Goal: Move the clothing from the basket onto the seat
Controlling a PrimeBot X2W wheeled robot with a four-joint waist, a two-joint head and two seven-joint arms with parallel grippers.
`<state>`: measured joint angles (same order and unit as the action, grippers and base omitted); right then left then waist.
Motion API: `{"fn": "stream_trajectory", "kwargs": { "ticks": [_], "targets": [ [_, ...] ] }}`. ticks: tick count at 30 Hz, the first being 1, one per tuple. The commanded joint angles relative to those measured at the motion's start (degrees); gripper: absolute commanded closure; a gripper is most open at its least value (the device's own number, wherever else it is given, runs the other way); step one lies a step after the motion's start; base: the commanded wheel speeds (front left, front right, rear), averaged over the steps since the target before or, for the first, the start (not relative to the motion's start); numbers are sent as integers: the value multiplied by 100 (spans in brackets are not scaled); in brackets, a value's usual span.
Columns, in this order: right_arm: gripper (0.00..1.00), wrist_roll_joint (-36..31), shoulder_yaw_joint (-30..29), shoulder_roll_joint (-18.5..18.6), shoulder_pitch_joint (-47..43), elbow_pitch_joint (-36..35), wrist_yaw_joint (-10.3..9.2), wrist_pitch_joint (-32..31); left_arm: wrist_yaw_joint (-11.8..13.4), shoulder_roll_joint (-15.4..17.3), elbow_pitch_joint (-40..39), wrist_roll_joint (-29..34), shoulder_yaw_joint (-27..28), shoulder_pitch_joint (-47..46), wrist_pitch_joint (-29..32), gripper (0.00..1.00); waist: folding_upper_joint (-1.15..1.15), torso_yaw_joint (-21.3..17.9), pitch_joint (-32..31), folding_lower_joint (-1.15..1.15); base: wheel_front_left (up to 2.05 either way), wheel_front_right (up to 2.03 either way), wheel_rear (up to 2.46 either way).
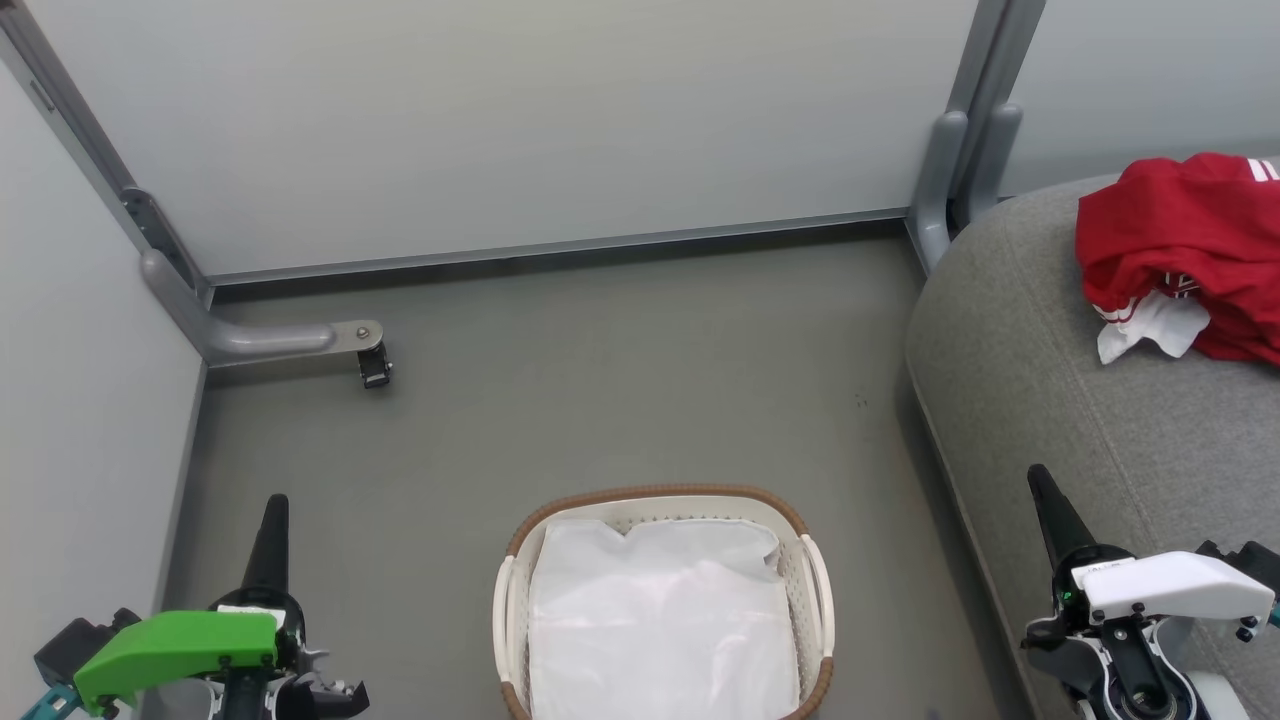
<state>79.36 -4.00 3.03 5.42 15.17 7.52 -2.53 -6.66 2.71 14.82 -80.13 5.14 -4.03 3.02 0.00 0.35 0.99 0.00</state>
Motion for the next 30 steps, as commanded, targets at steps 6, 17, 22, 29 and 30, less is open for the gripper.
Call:
{"fn": "stream_trajectory", "kwargs": {
  "ticks": [6, 17, 22, 29, 30],
  "targets": [
    [100, 356, -66, 40, 99, -73, -4, -103, -49, 28, -63, -331, 48, -149, 102, 100, 0, -7, -16, 0, 0, 0, 0],
    [100, 816, -138, 39, 99, -99, -3, -231, -72, 28, -76, -749, 104, -208, 227, 100, 0, -19, -44, 0, 0, 0, 0],
    [100, 1005, -170, 38, 99, -113, -4, -285, -84, 29, -77, -914, 123, -212, 278, 100, 0, -24, -56, 0, 0, 0, 0],
    [100, 1266, -209, 36, 93, -128, -4, -355, -93, 30, -85, -1169, 149, -258, 354, 100, 0, -31, -73, 0, 0, 0, 0],
    [100, 1289, -212, 36, 94, -130, -4, -362, -94, 30, -86, -1192, 150, -260, 354, 100, 0, -32, -75, 0, 0, 0, 0]
  ]
}}
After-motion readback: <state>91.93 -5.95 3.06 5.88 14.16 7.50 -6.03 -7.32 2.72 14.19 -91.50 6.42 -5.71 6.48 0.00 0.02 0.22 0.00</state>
